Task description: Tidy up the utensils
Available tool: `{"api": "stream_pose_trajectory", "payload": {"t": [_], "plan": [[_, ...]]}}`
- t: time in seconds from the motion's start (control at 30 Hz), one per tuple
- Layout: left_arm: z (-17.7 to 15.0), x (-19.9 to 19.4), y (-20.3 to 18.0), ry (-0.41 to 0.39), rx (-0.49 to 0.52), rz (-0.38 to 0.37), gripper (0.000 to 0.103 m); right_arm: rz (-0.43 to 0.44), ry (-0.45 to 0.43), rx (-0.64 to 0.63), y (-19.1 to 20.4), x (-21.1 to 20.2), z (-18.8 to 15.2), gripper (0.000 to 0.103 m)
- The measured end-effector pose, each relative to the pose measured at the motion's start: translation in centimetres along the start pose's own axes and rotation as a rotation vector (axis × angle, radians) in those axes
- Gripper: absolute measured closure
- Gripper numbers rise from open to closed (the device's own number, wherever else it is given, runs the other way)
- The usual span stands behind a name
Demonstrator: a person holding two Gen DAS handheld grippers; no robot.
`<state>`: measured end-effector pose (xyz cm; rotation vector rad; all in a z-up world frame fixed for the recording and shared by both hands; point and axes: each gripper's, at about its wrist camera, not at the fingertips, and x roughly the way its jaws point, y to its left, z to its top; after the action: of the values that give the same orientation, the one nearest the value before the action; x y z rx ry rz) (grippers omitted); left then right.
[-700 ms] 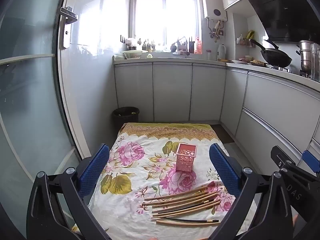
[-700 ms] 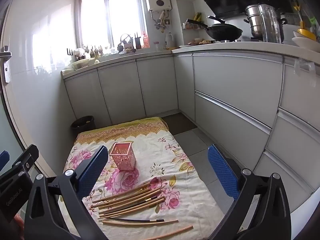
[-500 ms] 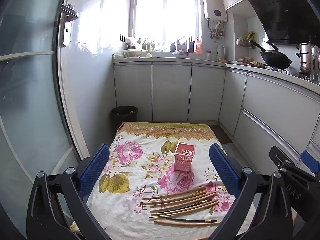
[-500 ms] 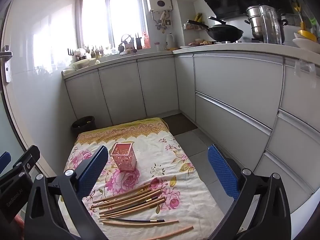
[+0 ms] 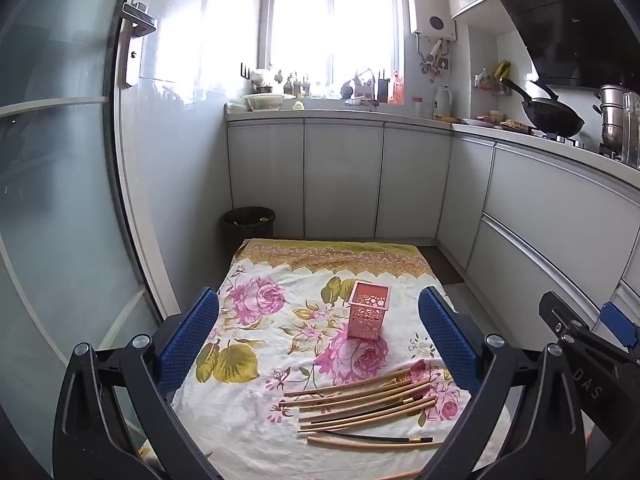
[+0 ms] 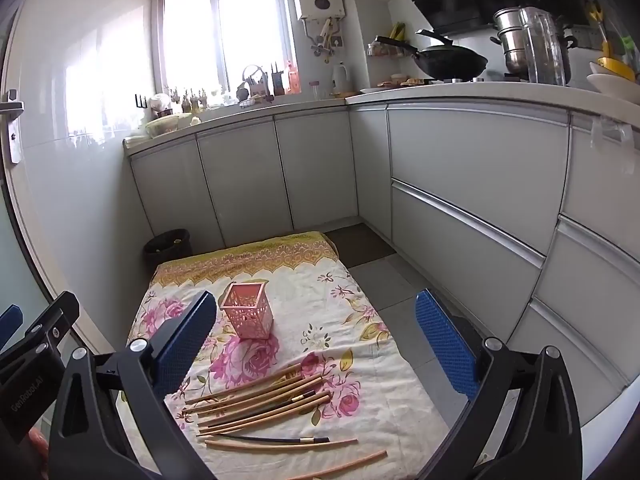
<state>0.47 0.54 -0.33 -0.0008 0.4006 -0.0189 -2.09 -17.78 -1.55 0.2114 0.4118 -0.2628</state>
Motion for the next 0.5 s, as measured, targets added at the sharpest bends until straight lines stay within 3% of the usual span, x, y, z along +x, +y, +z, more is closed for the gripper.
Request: {"api": "stream_pose_trajectory", "payload": {"t": [0.5], "plan": [[-0.45,0.26,0.14,0.014,-0.005,-0.001,0.007,0.003,0.010,0.002,0.00,0.48,-0.42,0.006]]}}
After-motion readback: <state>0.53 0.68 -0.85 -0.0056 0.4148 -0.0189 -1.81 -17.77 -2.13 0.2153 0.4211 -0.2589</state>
